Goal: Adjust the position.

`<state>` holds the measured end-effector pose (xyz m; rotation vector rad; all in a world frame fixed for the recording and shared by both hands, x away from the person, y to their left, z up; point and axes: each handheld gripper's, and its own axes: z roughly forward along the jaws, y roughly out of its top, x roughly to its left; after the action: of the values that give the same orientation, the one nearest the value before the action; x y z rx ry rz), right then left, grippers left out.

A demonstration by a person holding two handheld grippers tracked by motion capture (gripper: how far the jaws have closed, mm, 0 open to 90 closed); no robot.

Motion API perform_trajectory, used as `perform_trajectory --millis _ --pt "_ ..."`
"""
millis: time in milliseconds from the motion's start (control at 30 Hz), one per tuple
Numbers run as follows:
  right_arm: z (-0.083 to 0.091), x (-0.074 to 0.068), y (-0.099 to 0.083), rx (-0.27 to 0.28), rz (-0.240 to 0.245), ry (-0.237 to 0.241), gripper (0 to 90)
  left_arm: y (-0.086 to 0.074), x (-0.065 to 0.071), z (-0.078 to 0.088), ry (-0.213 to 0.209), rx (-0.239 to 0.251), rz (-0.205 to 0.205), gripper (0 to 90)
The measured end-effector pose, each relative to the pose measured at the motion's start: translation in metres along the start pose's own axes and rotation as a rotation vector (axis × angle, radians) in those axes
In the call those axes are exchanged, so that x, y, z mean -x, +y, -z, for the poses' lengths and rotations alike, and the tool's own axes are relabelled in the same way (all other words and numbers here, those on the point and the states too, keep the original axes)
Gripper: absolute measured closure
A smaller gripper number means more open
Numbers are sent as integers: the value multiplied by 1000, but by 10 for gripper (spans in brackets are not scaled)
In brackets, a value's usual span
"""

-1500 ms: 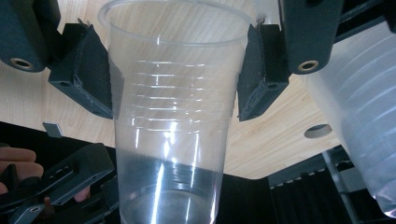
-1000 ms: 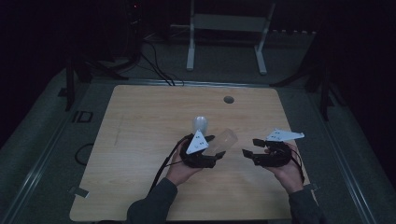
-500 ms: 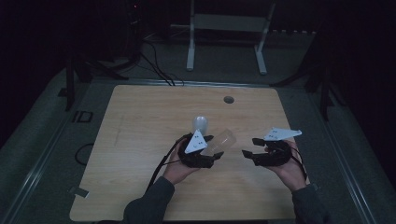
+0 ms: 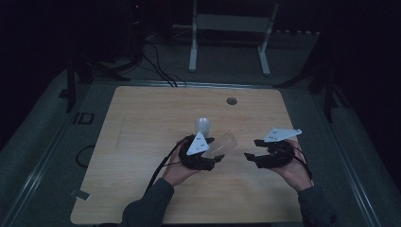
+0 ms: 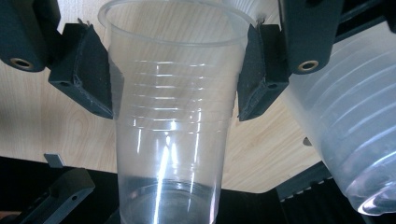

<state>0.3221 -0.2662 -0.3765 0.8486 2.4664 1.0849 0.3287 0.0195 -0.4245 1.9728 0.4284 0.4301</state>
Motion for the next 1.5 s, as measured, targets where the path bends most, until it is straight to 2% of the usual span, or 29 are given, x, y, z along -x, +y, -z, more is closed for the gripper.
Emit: perform_trajectory --millis 267,700,1000,1167,1500 --pt "-1 -2 6 -26 38 -3 344 0 1 1 -8 -18 -23 323" --pt "-4 -6 15 -70 96 -5 348 -2 2 0 -16 -35 -37 323" --pt "-8 -8 23 -131 150 -5 348 -3 3 -1 -17 -45 -50 323" --pt "-9 -9 25 -133 154 5 348 -3 4 -2 -21 -49 -52 322" --pt "-11 -10 30 -174 197 29 348 -4 4 -1 -26 -71 -76 323"
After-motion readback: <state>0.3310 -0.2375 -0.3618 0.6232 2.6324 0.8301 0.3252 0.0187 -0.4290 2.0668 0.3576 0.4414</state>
